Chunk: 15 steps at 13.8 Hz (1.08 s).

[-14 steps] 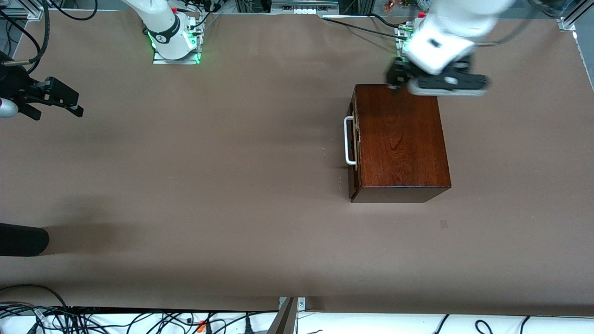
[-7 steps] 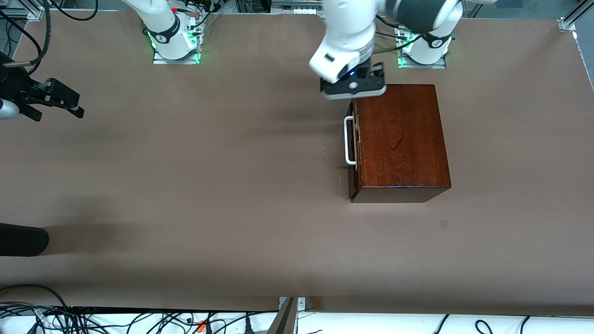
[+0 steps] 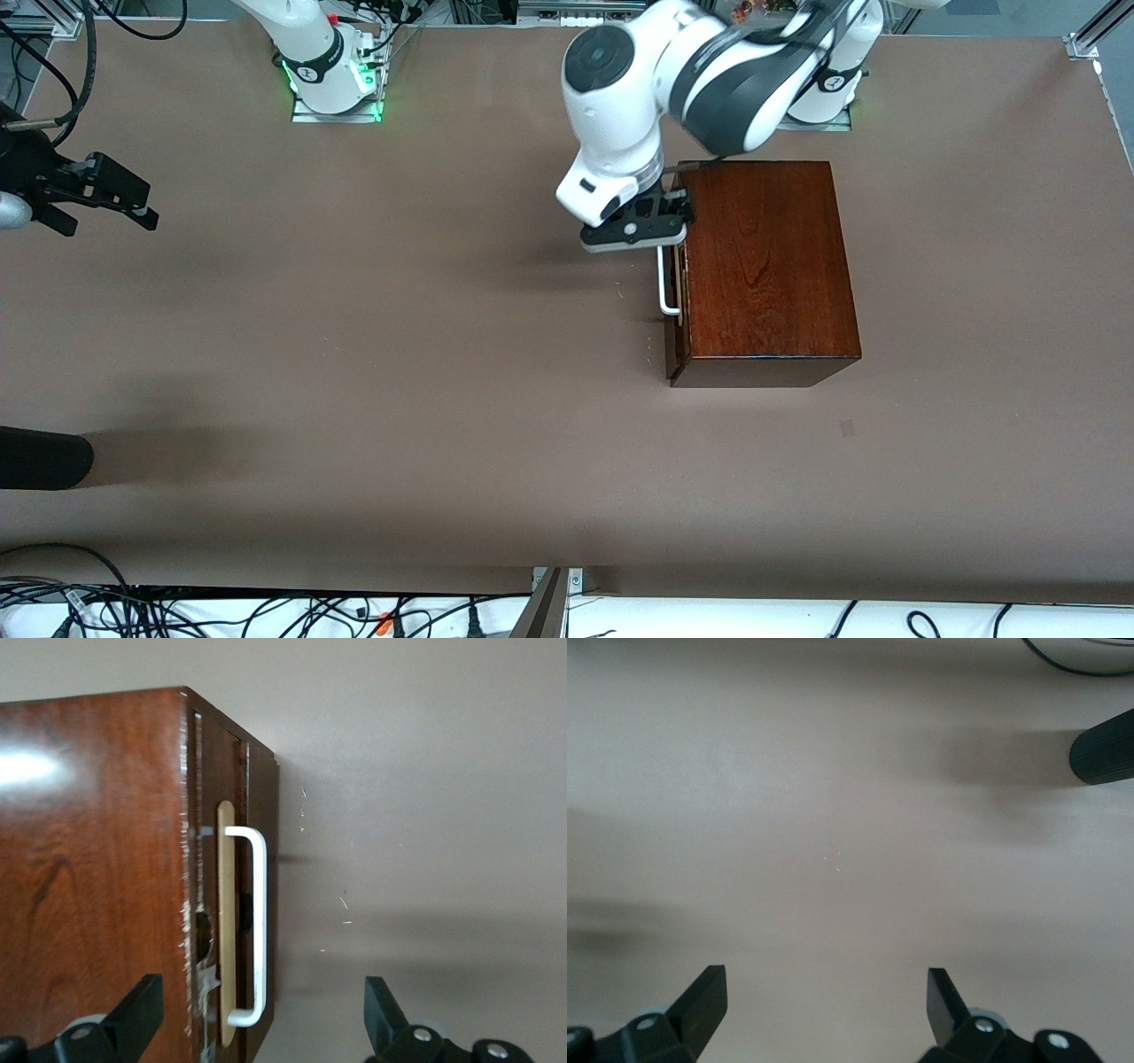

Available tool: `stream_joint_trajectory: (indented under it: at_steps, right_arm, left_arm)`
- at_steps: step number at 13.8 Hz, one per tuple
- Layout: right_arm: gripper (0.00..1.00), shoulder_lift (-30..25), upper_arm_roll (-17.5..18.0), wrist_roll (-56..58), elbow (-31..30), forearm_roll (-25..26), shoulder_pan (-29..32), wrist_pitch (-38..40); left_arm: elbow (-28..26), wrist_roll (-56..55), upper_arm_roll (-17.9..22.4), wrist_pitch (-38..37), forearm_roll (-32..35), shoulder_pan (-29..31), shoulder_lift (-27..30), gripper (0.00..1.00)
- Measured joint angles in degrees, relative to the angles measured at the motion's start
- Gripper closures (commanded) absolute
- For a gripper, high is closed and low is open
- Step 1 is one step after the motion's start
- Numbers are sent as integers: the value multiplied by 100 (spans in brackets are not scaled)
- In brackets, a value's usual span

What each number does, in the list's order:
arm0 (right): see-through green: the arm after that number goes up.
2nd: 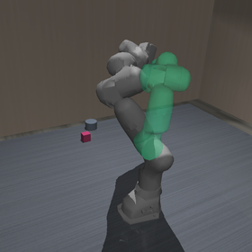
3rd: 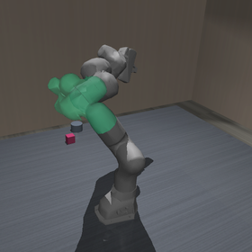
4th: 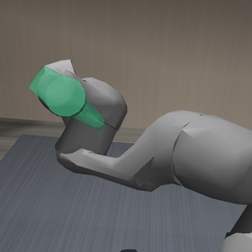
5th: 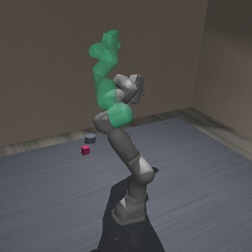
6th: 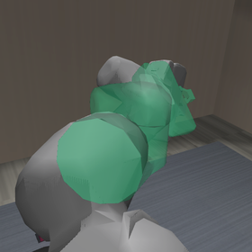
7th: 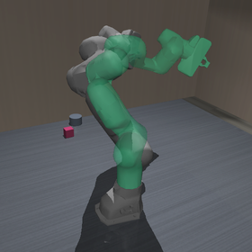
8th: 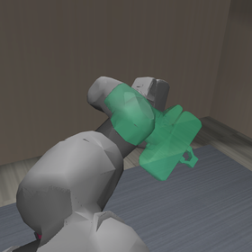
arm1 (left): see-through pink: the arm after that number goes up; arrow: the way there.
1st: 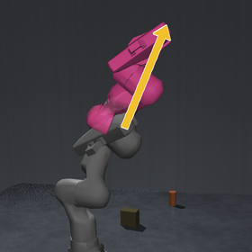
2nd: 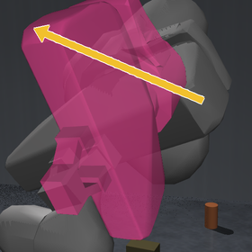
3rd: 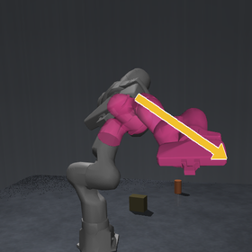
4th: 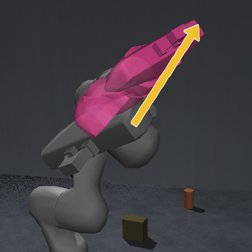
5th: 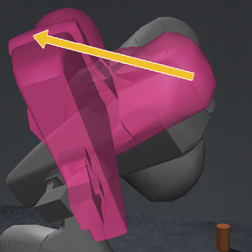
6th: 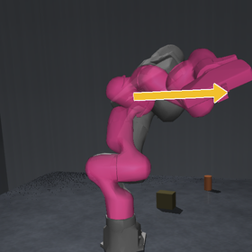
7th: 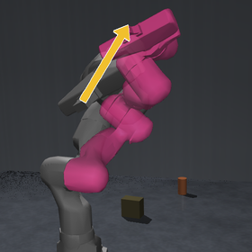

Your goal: Open drawer, take yellow block, close drawer

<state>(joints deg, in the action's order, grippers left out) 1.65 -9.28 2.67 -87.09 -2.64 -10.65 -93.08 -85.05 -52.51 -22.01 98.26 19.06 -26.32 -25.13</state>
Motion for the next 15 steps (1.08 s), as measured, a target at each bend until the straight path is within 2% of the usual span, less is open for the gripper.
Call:
stream_joint_trajectory:
  at_steps: [6, 11, 15]
  right_arm:
    - [0, 2, 10, 0, 0, 0, -9, -1]
    - [0, 2, 15, 0, 0, 0, -10, -15]
    - [0, 2, 21, 0, 0, 0, -10, -23]
  left_arm:
    - [-368, -1, 29, 346, 156, -99, -313, 0]
    - [-397, -13, 114, 412, 193, -76, -583, 0]
    - [-398, -310, 112, 481, 530, -77, -763, 0]
